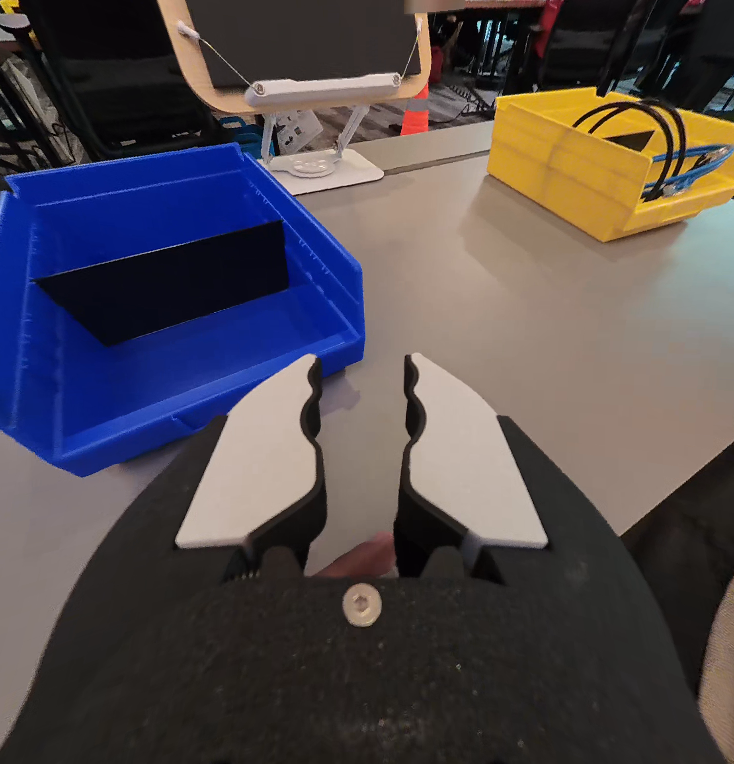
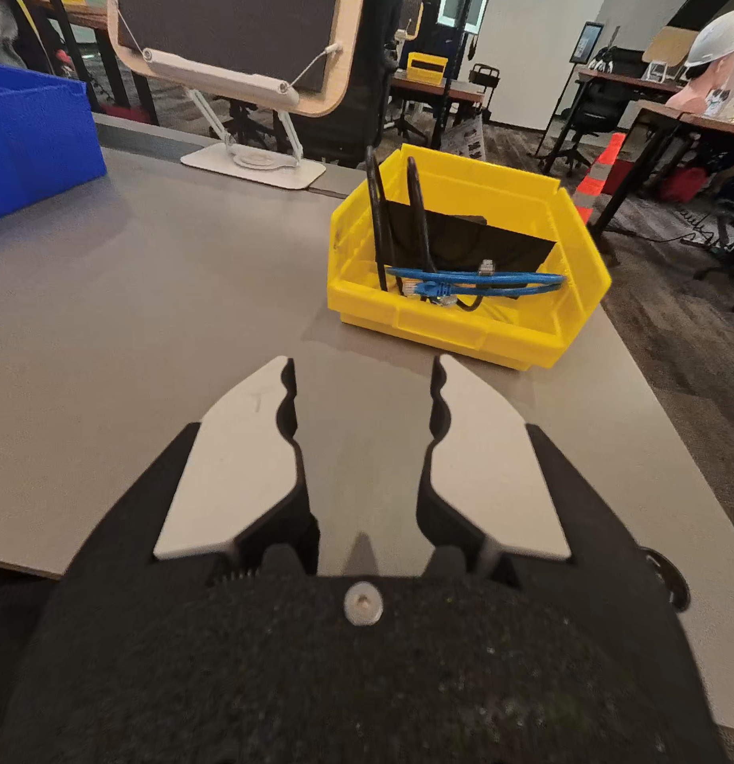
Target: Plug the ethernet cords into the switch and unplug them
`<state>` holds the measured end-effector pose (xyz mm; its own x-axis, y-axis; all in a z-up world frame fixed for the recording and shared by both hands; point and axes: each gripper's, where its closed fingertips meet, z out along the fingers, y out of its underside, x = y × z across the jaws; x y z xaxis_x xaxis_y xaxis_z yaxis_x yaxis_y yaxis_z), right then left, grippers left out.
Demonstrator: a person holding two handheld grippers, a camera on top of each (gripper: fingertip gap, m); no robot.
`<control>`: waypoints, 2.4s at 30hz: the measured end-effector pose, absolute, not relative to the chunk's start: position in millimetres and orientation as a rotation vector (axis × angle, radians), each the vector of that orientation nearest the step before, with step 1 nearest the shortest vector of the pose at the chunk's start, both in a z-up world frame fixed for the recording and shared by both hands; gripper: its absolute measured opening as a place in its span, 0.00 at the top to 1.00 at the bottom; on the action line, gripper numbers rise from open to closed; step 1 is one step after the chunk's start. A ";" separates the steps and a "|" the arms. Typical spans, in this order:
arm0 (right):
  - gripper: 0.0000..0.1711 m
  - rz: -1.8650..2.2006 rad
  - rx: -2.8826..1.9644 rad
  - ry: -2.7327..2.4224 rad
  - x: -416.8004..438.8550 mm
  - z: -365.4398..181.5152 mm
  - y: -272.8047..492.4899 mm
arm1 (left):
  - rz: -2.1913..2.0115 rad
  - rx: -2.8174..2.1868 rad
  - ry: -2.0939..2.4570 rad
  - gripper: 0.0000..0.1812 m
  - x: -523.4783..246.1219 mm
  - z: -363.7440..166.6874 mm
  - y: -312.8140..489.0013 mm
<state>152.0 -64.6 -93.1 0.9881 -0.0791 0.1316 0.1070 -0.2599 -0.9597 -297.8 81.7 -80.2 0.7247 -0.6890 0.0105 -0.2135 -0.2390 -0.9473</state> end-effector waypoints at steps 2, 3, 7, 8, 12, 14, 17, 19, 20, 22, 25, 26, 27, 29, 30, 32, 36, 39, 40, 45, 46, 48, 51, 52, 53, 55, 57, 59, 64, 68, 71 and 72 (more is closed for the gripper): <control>0.64 -0.144 -1.799 0.011 153.8 -87.7 -67.3 | -0.504 -1.789 0.704 0.78 -300.1 -79.4 81.1; 0.64 -0.139 -1.794 0.024 155.7 -87.0 -68.3 | -0.490 -1.789 0.706 0.79 -301.1 -80.6 80.8; 0.66 -0.117 -1.792 0.075 164.0 -90.0 -70.4 | -0.516 -1.805 0.705 0.79 -298.7 -85.7 77.3; 0.66 -0.100 -1.796 0.091 165.5 -92.0 -70.1 | -0.531 -1.812 0.706 0.78 -297.1 -87.1 76.6; 0.66 -0.062 -1.801 0.132 171.4 -96.6 -67.5 | -0.486 -1.837 0.749 0.79 -293.8 -95.5 79.8; 0.65 -0.053 -1.805 0.152 174.0 -98.9 -65.2 | -0.422 -1.839 0.784 0.79 -292.1 -98.9 81.8; 0.64 -0.030 -1.815 0.146 171.5 -101.9 -60.2 | -0.389 -1.832 0.834 0.79 -284.4 -102.1 78.9; 0.63 -0.044 -1.825 0.120 167.7 -104.0 -54.1 | -0.398 -1.835 0.861 0.79 -278.8 -104.8 74.3; 0.64 -0.049 -1.829 0.101 164.1 -104.8 -47.8 | -0.403 -1.837 0.874 0.79 -276.5 -106.5 71.7; 0.64 -0.022 -1.858 0.068 151.8 -109.9 -22.8 | -0.415 -1.848 0.905 0.80 -272.7 -110.6 65.7; 0.59 0.038 -1.921 0.019 128.0 -122.7 23.4 | -0.408 -1.855 0.936 0.80 -270.2 -113.7 58.1; 0.59 0.041 -1.916 0.012 122.7 -122.4 36.9 | -0.395 -1.856 0.946 0.80 -271.0 -115.0 55.7; 0.59 0.043 -1.905 0.004 118.1 -120.7 49.5 | -0.374 -1.857 0.952 0.80 -273.0 -116.4 53.6; 0.58 0.025 -1.895 -0.018 112.8 -118.8 70.2 | -0.328 -1.860 0.958 0.80 -278.8 -118.9 49.7; 0.57 -0.007 -1.893 -0.026 114.0 -117.7 77.4 | -0.312 -1.864 0.957 0.80 -282.0 -119.8 47.9; 0.57 -0.076 -1.879 -0.022 120.5 -114.7 87.6 | -0.291 -1.872 0.944 0.80 -289.1 -120.4 44.4; 0.62 0.021 -1.892 0.022 122.6 -117.3 112.0 | -0.262 -1.904 0.899 0.80 -305.1 -123.7 38.9; 0.68 0.098 -1.914 0.058 125.3 -119.2 127.0 | -0.229 -1.935 0.864 0.80 -317.5 -128.1 36.0; 0.67 0.131 -1.918 0.073 123.7 -118.8 127.9 | -0.223 -1.944 0.853 0.80 -320.6 -129.1 34.9; 0.63 0.270 -1.907 0.061 100.8 -115.4 121.3 | -0.260 -1.956 0.832 0.81 -316.0 -129.0 32.1; 0.66 0.313 -1.908 0.046 92.3 -114.8 117.7 | -0.262 -1.958 0.845 0.81 -311.7 -131.0 31.9; 0.71 0.399 -1.902 0.008 72.1 -113.8 108.9 | -0.250 -1.949 0.893 0.80 -299.4 -135.0 31.7; 0.71 0.472 -1.912 -0.096 37.4 -114.5 91.0 | -0.237 -1.931 0.954 0.72 -264.6 -138.4 35.0; 0.73 0.466 -1.916 -0.143 28.5 -113.2 82.5 | -0.295 -1.916 0.973 0.71 -241.5 -136.8 34.2; 0.73 0.446 -1.899 -0.183 22.3 -108.1 73.9 | -0.365 -1.903 0.993 0.71 -215.3 -134.7 32.5; 0.72 0.381 -1.828 -0.245 18.9 -90.4 57.4 | -0.494 -1.882 1.002 0.73 -159.5 -129.0 31.6; 0.70 0.251 -1.770 -0.200 40.3 -73.1 44.2 | -0.583 -1.878 1.026 0.73 -102.7 -125.6 33.7; 0.67 0.074 -1.711 -0.008 91.1 -58.4 30.2 | -0.610 -1.857 1.019 0.73 -51.4 -120.6 43.7; 0.70 -0.247 -1.716 0.299 203.6 -67.7 -2.8 | -0.595 -1.843 0.936 0.73 34.3 -118.1 80.9; 0.72 -0.209 -1.835 0.389 224.4 -102.9 2.4 | -0.659 -1.866 0.871 0.75 67.1 -121.2 97.3; 0.76 -0.132 -1.909 0.421 222.3 -124.4 9.2 | -0.588 -1.891 0.870 0.83 74.5 -125.4 110.7; 0.80 -0.134 -1.929 0.456 226.1 -131.1 10.4 | -0.559 -1.917 0.862 0.86 73.2 -127.3 115.2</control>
<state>226.1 10.4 -131.1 0.9196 -0.3748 -0.1178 -0.2511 -0.3300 -0.9100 73.2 115.2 -127.3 0.6502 -0.7592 0.0288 -0.3362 -0.3215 -0.8852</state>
